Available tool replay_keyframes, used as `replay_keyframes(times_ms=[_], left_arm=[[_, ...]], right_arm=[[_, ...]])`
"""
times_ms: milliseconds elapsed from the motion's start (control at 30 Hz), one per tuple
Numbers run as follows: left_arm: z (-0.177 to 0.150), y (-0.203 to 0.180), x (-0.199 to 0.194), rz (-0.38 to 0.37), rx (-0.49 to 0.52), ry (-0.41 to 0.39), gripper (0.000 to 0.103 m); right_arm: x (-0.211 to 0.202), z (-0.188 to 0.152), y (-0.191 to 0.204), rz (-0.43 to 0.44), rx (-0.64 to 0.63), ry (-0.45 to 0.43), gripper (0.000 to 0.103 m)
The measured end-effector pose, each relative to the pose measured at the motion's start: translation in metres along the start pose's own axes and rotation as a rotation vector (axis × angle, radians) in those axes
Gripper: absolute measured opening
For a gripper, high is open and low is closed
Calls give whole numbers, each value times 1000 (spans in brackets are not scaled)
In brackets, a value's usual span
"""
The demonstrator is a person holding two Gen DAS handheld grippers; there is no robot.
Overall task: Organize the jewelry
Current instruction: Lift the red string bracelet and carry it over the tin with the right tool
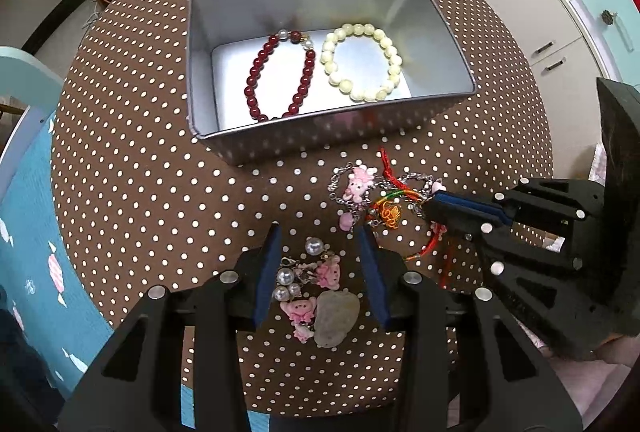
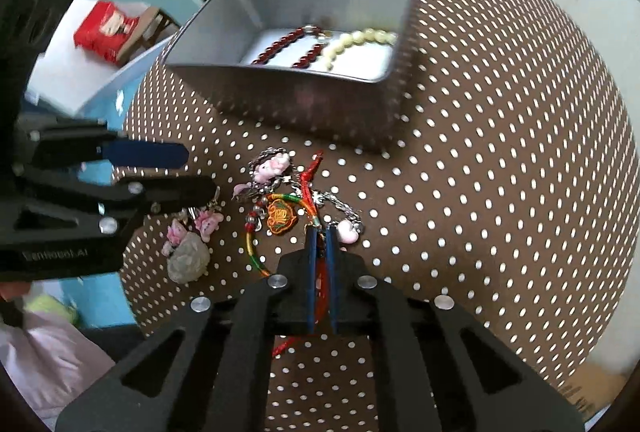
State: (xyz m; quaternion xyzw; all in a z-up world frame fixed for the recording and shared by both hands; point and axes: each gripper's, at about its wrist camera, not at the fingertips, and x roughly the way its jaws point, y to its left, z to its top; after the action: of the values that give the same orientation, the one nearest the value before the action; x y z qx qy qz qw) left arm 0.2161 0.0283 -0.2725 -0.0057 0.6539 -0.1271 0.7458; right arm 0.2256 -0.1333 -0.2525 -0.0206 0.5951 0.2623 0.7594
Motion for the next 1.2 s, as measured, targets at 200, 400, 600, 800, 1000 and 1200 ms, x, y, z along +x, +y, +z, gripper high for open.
replay_keyframes(times_ms=[200,400,600,800,1000,1200], left_arm=[[7,-11,4,-26,27,2,40],[15,-27,20,-35,66,36,40],[22,-38,41,9,90,78,14],[21,-41,40,10,76,63,11],[27,-28,21,-1,54,24,11],[26,-18,-15,-7,42,-53,11]], right_arm=[[-25,-5,-19,54,126,-52,4],[-60,-11,-39,90,243,-139,4],[-76,-26,-58,74,295,-172,4],[-73,-26,-50,74,321,-180,4],[-81,-25,-53,78,325,-205,4],[-92,-17,-55,91,318,-243,4]])
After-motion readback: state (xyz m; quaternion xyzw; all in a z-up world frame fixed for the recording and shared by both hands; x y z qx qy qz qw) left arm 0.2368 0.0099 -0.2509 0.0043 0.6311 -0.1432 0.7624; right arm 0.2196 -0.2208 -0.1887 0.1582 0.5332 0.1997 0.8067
